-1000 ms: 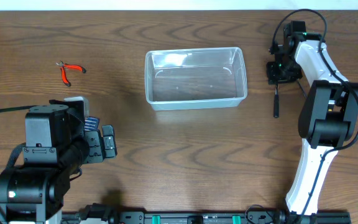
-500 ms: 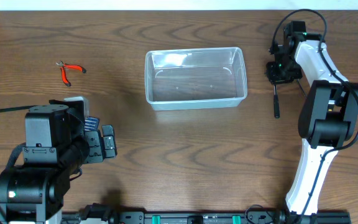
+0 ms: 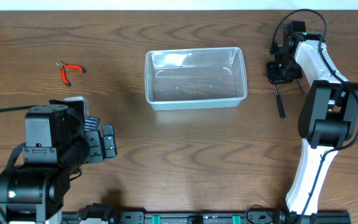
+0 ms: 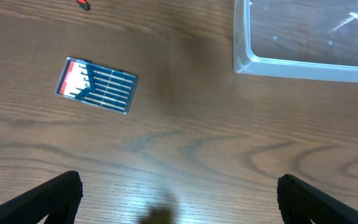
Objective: Pack container
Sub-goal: 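Close the right gripper on the hammer's handle below the head, then carry the hammer left into the clear container and release it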
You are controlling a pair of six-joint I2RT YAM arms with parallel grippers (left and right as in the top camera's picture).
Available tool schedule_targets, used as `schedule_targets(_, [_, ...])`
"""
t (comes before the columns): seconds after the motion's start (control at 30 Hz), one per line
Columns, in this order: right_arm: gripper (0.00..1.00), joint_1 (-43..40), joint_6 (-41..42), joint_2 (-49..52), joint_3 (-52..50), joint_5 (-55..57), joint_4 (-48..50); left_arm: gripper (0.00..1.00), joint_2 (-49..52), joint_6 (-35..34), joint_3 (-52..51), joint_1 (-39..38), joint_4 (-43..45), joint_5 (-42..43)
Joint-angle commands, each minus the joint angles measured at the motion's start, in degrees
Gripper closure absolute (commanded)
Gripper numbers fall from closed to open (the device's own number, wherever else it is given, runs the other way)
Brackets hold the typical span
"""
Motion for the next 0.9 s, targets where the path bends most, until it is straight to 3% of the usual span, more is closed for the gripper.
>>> schedule_targets(0.0, [0.91, -0.26, 0.0, 3.21, -2.73, 2.51, -0.2, 0.02, -0.11, 0.7, 0.94, 0.17, -0.24, -0.87])
schedule_targets(0.17, [0.99, -0.26, 0.0, 3.21, -2.73, 2.51, -0.2, 0.02, -0.11, 0.72, 0.94, 0.17, -0.24, -0.87])
schedule_targets(0.6, [0.99, -0.2, 0.02, 2.56, -2.6, 2.49, -0.68, 0.02, -0.11, 0.74, 0.94, 0.17, -0.24, -0.87])
schedule_targets(0.87, [0.99, -0.15, 0.0, -4.04, -2.54, 2.51, -1.29, 0.01, -0.11, 0.74, 0.94, 0.17, -0.24, -0.87])
